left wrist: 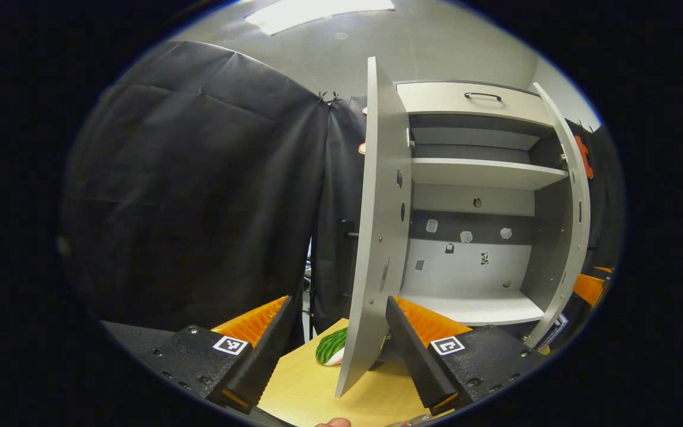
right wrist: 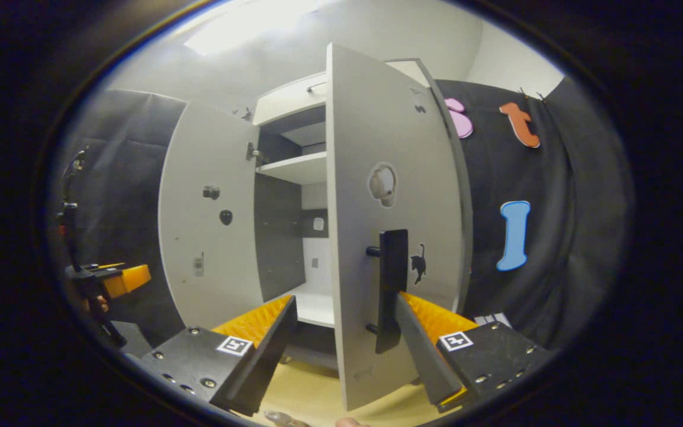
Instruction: Grasp the bottle in the cabinet with the left hand and place it on the coaster, then close the right door with the right hand and the left door with the left hand.
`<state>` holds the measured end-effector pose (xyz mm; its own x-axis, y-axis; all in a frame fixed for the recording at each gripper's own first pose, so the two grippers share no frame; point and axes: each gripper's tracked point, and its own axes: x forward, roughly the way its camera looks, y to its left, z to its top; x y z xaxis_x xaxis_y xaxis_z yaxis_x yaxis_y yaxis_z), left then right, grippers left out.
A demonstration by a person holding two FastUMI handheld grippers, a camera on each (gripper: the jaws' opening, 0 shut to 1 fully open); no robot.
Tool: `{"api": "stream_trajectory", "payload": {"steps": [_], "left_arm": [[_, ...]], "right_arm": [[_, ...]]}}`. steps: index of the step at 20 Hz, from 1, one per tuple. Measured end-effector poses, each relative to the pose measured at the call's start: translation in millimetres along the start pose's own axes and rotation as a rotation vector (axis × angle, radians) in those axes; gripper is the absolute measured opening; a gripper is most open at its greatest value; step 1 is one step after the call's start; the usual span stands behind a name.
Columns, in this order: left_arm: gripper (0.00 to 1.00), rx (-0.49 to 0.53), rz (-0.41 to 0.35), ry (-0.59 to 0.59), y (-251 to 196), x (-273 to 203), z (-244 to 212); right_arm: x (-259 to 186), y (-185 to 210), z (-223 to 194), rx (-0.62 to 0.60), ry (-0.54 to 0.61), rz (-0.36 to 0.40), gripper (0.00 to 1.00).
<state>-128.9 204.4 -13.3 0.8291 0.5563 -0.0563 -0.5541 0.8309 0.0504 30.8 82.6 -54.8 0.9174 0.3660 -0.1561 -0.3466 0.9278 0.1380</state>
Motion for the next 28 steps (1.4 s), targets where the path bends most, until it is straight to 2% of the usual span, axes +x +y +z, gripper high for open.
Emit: {"api": "stream_trajectory", "payload": {"steps": [7,14,15,16,17,18,19,20,21,22,25,27,28], "left_arm": [[0.96,0.006,0.025,0.018,8,7,-9],[0.96,0.034,0.078,-0.011,38,39,1],[0.93,0.035,0.077,-0.011,38,43,1],[0.99,0.037,0.073,-0.009,38,48,0],[0.96,0.039,0.068,-0.009,37,53,0],[0.96,0.041,0.06,-0.009,36,57,0],[0.96,0.044,0.055,-0.008,35,60,0],[0.96,0.048,0.053,-0.01,35,64,0],[0.96,0.052,0.052,-0.011,36,69,0],[0.96,0.055,0.051,-0.012,37,73,0],[0.96,0.057,0.047,-0.014,40,81,0],[0.95,0.063,0.014,-0.017,36,82,0],[0.89,0.079,-0.006,-0.017,35,84,0]], "right_arm": [[-3,9,-8,-0.016,0.02,0.007,0.99],[-5,-4,-12,-0.027,0.02,-0.055,0.99],[-7,-8,-12,-0.023,0.016,-0.067,0.99],[-6,-11,-11,-0.018,0.011,-0.079,0.99],[-4,-11,-10,-0.013,0.006,-0.089,0.99],[-3,-12,-9,-0.007,0.003,-0.098,0.94],[-1,-13,-10,-0.003,-0.001,-0.107,0.99],[1,-13,-9,0.0,-0.004,-0.113,0.94],[3,-13,-10,0.002,-0.006,-0.118,0.94],[4,-13,-11,0.003,-0.006,-0.12,0.99],[11,-8,-14,-0.003,-0.002,-0.12,0.99],[14,-6,-15,-0.006,-0.003,-0.117,0.99],[16,-5,-14,-0.005,-0.005,-0.114,0.99]]}}
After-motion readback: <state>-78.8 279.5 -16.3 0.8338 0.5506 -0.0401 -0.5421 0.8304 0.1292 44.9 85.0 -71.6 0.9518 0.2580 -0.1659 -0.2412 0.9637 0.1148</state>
